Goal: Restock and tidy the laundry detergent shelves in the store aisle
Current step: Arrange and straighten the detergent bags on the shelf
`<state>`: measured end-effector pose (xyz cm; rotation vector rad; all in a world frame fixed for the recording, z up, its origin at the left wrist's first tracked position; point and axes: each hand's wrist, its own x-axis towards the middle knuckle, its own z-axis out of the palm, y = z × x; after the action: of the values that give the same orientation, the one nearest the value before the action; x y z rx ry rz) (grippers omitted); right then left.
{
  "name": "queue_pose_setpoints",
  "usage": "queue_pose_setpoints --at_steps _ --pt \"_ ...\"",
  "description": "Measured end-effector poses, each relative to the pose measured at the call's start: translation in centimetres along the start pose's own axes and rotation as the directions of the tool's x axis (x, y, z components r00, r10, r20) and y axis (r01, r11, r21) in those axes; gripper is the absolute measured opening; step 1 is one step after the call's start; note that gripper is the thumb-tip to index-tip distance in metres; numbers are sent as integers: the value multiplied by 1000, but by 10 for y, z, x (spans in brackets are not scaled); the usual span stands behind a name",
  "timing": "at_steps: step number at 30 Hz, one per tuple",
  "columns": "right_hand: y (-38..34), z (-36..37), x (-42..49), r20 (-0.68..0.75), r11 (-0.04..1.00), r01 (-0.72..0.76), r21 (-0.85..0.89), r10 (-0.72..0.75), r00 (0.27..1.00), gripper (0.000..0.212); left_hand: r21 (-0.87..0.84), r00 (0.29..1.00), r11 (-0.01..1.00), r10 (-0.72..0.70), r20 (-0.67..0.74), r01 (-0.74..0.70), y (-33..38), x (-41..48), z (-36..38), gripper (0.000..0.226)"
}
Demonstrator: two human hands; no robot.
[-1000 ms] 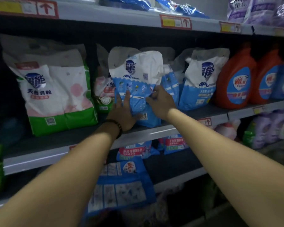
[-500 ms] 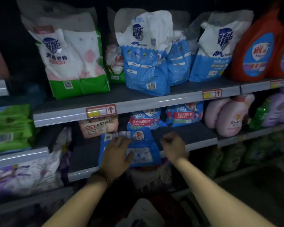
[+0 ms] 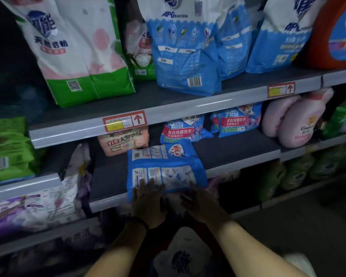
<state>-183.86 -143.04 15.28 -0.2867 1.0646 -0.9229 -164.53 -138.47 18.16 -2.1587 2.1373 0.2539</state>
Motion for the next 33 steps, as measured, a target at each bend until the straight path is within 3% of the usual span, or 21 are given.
queue_pose_setpoints --at_steps 4,8,11,14,16,18,19,20,21,23,24,27,30,33 --pt "9 29 3 53 998 -51 34 49 997 31 -12 1000 1000 16 13 -16 -2 6 2 77" --pt "28 58 12 107 995 -103 -20 104 989 55 -72 999 997 41 -14 -42 -11 6 4 71" --pt "19 80 16 45 982 63 -177 -55 997 48 -230 978 962 106 -180 -147 -24 8 2 60" --pt "-4 95 10 -115 935 203 -291 -245 963 26 -527 916 821 -11 -402 -221 -40 0 -2 36" --pt "-12 90 4 -148 916 275 -293 -328 933 19 -560 848 798 -124 -515 -223 -40 -9 -5 26" --pt "-16 75 -6 -156 902 343 -262 -391 907 21 -628 798 767 -296 -525 -129 -38 -9 7 40" --pt "-21 63 -13 -149 891 375 -257 -420 895 22 -719 805 693 -399 -440 -49 -36 -7 11 49" --pt "-27 52 -21 -148 883 394 -257 -438 887 23 -852 830 524 -484 -277 21 -34 -6 15 57" --pt "-34 39 -26 -144 879 411 -244 -452 881 22 -954 850 291 -517 -95 71 -30 -5 19 64" --pt "-47 14 -41 -141 893 399 -208 -431 892 19 -971 896 -140 -378 235 195 -6 -11 14 54" --pt "-52 4 -49 -147 903 385 -189 -414 898 17 -928 911 -268 -254 326 257 9 -15 9 45" --pt "-63 -19 -59 -157 924 352 -151 -374 914 20 -775 945 -564 28 325 283 48 -25 -3 40" --pt "-61 -30 -61 -161 957 290 -17 -289 944 28 -656 955 -717 45 295 236 70 -17 -1 38" --pt "-39 -35 -61 -129 969 243 45 -236 963 40 -671 953 -702 36 300 238 92 -10 11 44"
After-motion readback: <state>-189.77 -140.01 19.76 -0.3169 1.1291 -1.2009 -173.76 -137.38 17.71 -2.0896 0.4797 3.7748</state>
